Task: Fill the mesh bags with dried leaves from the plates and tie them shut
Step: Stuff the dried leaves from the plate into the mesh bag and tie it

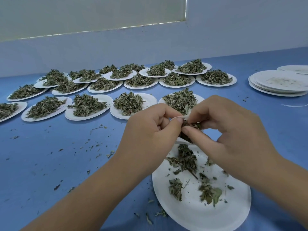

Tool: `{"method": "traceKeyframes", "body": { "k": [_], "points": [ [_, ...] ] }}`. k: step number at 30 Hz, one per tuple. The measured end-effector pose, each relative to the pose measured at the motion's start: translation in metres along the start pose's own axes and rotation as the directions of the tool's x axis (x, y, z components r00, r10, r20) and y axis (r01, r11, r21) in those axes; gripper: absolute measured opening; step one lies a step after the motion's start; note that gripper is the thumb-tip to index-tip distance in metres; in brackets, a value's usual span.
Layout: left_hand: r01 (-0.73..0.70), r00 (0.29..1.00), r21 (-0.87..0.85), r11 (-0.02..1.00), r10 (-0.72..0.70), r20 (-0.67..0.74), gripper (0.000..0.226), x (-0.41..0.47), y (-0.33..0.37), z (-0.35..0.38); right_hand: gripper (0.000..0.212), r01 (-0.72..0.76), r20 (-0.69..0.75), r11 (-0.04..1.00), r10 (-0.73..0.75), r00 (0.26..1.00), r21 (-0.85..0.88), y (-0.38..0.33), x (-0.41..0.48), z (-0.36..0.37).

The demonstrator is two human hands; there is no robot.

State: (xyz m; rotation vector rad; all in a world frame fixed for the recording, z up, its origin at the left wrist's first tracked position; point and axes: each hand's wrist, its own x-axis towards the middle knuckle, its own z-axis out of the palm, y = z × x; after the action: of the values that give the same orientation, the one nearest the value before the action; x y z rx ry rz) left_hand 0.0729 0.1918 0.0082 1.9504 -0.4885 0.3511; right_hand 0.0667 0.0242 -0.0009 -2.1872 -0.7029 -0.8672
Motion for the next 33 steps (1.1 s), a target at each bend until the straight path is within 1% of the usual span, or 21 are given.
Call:
{"method": "traceKeyframes", "body": {
  "k": [2,4,6,9,14,17,19,22,24,25,26,27,28,30,31,33],
  "points": [
    [0.017,1.000,0.000,1.000,-0.017,-0.004,0.013,0.001,-0.001,0.000,0.018,-0.045,-0.019,0.998,0.046,0.999,0.032,-0.002,-0.001,0.001],
    [0.034,0.999,-0.015,0.999,-0.034,0.005,0.012,0.001,-0.001,0.000,0.021,-0.052,-0.028,0.999,0.052,0.998,0.003,-0.002,-0.001,0.002],
    [0.049,0.999,-0.037,0.998,-0.048,0.017,0.012,0.001,-0.001,0.000,0.017,-0.023,-0.035,0.999,0.022,0.999,-0.033,-0.002,-0.001,0.003],
    [0.065,0.998,-0.084,0.994,-0.064,0.023,0.012,0.001,0.000,0.000,0.009,0.063,-0.032,0.996,-0.065,0.997,-0.066,-0.003,0.001,0.001],
    [0.081,0.997,-0.144,0.986,-0.081,0.009,0.015,0.002,-0.001,0.000,0.010,0.179,0.031,0.975,-0.176,0.984,-0.129,-0.004,0.004,0.000],
    [0.097,0.995,-0.174,0.980,-0.097,0.008,0.015,0.003,-0.002,-0.001,0.016,0.190,0.062,0.977,-0.184,0.981,-0.093,-0.004,0.004,-0.001],
    [0.107,0.994,-0.193,0.975,-0.107,0.010,0.015,0.003,-0.004,-0.002,0.016,0.166,0.065,0.985,-0.164,0.984,-0.037,-0.004,0.003,-0.003],
    [0.104,0.994,-0.189,0.976,-0.109,-0.016,0.016,0.004,-0.007,-0.004,0.017,0.042,0.048,0.993,-0.048,0.998,0.112,0.000,0.005,-0.010],
    [0.107,0.993,-0.187,0.976,-0.116,-0.035,0.017,0.005,-0.009,-0.005,0.017,-0.114,0.031,0.962,0.110,0.993,0.248,0.003,0.009,-0.015],
    [0.104,0.993,-0.186,0.977,-0.114,-0.040,0.017,0.005,-0.009,-0.006,0.020,-0.217,0.040,0.920,0.216,0.976,0.326,0.004,0.011,-0.017],
    [0.099,0.993,-0.186,0.978,-0.109,-0.043,0.016,0.006,-0.009,-0.006,0.024,-0.318,0.074,0.865,0.314,0.946,0.389,0.006,0.012,-0.018],
    [0.091,0.994,-0.186,0.978,-0.102,-0.047,0.016,0.005,-0.009,-0.006,0.027,-0.400,0.129,0.814,0.383,0.915,0.422,0.006,0.014,-0.019],
    [0.081,0.994,-0.190,0.978,-0.092,-0.053,0.016,0.005,-0.008,-0.006,0.031,-0.460,0.193,0.783,0.418,0.888,0.419,0.007,0.015,-0.018],
    [0.050,0.996,-0.174,0.983,-0.063,-0.071,0.016,0.003,-0.005,-0.005,0.044,-0.550,0.341,0.750,0.442,0.830,0.367,0.005,0.014,-0.016],
    [0.034,0.996,-0.151,0.988,-0.046,-0.075,0.016,0.003,-0.004,-0.004,0.046,-0.588,0.411,0.729,0.444,0.796,0.350,0.004,0.013,-0.013],
    [0.016,0.997,-0.129,0.992,-0.026,-0.071,0.015,0.001,-0.002,-0.002,0.042,-0.643,0.511,0.667,0.430,0.744,0.376,0.002,0.010,-0.009]
  ]
}}
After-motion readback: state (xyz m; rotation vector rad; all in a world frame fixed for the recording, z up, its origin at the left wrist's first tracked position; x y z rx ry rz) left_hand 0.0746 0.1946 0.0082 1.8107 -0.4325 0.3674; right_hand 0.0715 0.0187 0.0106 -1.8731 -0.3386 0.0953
